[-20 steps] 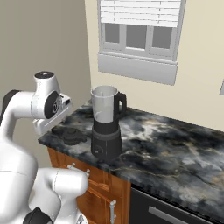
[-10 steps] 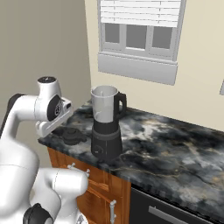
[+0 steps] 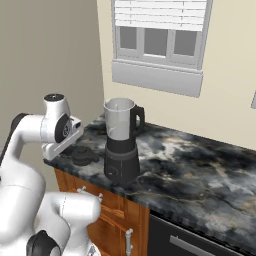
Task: Grab the lime and lemon from the fridge, place them in the blender, close the lid, and turn on the blender to create a marinade.
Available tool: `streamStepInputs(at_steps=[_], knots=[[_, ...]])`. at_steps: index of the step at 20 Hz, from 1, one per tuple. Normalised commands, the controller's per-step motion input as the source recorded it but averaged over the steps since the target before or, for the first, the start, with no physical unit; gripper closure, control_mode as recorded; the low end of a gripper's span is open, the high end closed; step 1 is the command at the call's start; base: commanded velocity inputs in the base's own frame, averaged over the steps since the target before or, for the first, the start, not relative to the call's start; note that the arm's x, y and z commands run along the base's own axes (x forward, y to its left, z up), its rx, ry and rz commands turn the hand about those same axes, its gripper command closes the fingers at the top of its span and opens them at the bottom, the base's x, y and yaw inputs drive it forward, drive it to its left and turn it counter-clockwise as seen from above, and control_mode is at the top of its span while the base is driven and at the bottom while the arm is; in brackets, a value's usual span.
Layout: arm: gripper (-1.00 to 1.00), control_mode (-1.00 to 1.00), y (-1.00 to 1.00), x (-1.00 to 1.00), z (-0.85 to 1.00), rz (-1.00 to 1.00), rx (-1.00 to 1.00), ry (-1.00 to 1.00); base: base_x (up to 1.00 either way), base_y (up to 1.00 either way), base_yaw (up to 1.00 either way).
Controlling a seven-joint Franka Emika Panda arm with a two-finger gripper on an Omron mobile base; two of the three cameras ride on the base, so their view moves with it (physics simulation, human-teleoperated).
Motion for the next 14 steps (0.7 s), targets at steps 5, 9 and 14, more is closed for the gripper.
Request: streamStepInputs(at_steps=[5,9,14], knots=[[-1.0,-1.0,0.04,0.2,-0.18,0.0,0.0,0.0,0.0,0.0,0.0],[-1.0,-1.0,0.0,0.24,-0.17,0.0,0.0,0.0,0.0,0.0,0.0],[-1.0,-1.0,0.0,0.25,-0.15,0.0,0.0,0.0,0.0,0.0,0.0]])
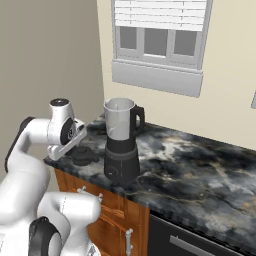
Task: Grab the lime and lemon from the fridge, place them in the blender, close the lid, and turn on the blender to create a marinade.
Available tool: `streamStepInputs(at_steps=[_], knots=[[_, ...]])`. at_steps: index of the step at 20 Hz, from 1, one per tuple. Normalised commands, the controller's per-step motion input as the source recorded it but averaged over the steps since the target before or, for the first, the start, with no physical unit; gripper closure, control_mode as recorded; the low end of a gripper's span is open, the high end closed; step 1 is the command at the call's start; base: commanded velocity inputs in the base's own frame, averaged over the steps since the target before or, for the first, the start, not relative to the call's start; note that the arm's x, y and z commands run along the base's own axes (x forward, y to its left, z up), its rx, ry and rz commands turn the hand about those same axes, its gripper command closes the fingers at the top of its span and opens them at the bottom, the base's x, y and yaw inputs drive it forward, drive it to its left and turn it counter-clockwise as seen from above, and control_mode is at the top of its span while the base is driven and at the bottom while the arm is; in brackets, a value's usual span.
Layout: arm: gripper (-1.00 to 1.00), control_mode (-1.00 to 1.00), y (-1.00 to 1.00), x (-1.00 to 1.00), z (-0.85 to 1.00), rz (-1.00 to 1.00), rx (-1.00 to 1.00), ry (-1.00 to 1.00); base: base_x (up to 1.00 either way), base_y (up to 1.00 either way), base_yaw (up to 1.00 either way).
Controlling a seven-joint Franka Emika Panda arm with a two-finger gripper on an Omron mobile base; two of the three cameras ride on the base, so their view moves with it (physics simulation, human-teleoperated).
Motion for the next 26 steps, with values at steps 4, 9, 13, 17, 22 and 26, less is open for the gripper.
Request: streamStepInputs(at_steps=[4,9,13,17,22,26], knots=[[-1.0,-1.0,0.0,0.26,-0.11,0.0,0.0,0.0,0.0,0.0,0.0],[-1.0,-1.0,0.0,0.24,-0.13,0.0,0.0,0.0,0.0,0.0,0.0],[-1.0,-1.0,0.0,0.2,-0.17,0.0,0.0,0.0,0.0,0.0,0.0],[-1.0,-1.0,0.03,0.17,-0.2,0.0,0.0,0.0,0.0,0.0,0.0],[-1.0,-1.0,0.07,0.17,-0.19,0.0,0.0,0.0,0.0,0.0,0.0],[-1.0,-1.0,0.08,0.18,-0.16,0.0,0.0,0.0,0.0,0.0,0.0]])
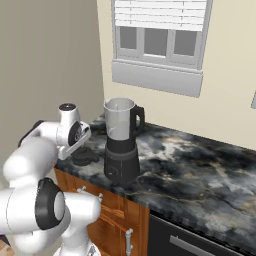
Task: Grab the lime and lemon from the fridge, place them in the blender, close the lid, and turn on the blender to create a marinade.
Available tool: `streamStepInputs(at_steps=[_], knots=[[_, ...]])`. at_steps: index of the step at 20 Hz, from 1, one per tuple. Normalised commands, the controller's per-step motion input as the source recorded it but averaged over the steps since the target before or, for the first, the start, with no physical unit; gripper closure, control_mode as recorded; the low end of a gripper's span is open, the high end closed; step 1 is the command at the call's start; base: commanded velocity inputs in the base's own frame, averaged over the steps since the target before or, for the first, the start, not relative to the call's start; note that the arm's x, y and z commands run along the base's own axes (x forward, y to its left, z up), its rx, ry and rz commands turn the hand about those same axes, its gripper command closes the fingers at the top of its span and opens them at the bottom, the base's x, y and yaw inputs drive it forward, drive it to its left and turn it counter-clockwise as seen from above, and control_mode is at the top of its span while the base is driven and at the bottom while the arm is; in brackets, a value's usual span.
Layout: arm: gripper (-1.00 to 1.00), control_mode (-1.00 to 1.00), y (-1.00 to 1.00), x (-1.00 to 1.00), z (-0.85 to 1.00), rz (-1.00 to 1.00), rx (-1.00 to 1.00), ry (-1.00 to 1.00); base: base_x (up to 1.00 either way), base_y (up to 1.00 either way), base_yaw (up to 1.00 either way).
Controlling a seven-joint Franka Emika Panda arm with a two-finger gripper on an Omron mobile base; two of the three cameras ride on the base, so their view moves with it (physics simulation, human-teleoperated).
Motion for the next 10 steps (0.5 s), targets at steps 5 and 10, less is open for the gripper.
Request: streamStepInputs(at_steps=[5,10], knots=[[-1.0,-1.0,0.05,0.19,-0.15,0.0,0.0,0.0,0.0,0.0,0.0],[-1.0,-1.0,0.04,0.2,-0.16,0.0,0.0,0.0,0.0,0.0,0.0]])
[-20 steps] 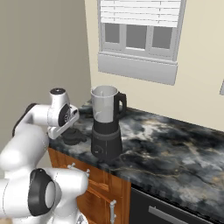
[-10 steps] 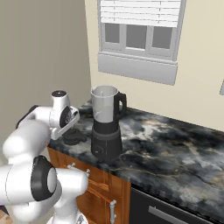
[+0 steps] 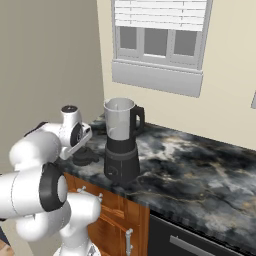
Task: Grab the lime and lemon from the fridge, place them in the blender, close the lid, and turn on the blender to create a marinade.
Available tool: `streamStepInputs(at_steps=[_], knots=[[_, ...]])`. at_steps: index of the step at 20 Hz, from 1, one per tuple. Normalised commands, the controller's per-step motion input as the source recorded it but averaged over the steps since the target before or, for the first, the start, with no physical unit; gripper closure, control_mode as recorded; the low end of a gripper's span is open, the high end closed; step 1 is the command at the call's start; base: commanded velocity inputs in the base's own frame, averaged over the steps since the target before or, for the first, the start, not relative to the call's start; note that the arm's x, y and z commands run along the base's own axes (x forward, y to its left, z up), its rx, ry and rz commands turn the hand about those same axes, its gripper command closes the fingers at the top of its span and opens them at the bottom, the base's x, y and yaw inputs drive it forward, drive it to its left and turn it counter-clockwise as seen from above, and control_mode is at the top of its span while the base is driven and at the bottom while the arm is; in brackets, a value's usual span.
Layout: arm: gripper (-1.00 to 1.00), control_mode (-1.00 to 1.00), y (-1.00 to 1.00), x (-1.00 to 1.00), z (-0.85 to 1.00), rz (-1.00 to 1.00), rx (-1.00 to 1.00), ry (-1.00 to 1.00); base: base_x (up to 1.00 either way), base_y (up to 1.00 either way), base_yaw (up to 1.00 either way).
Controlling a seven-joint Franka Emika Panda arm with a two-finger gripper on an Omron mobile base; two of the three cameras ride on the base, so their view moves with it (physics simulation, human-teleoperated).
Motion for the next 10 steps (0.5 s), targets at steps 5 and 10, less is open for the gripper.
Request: streamStepInputs(at_steps=[5,10], knots=[[-1.0,-1.0,0.04,0.21,-0.19,0.0,0.0,0.0,0.0,0.0,0.0],[-1.0,-1.0,0.01,0.23,-0.16,0.0,0.0,0.0,0.0,0.0,0.0]])
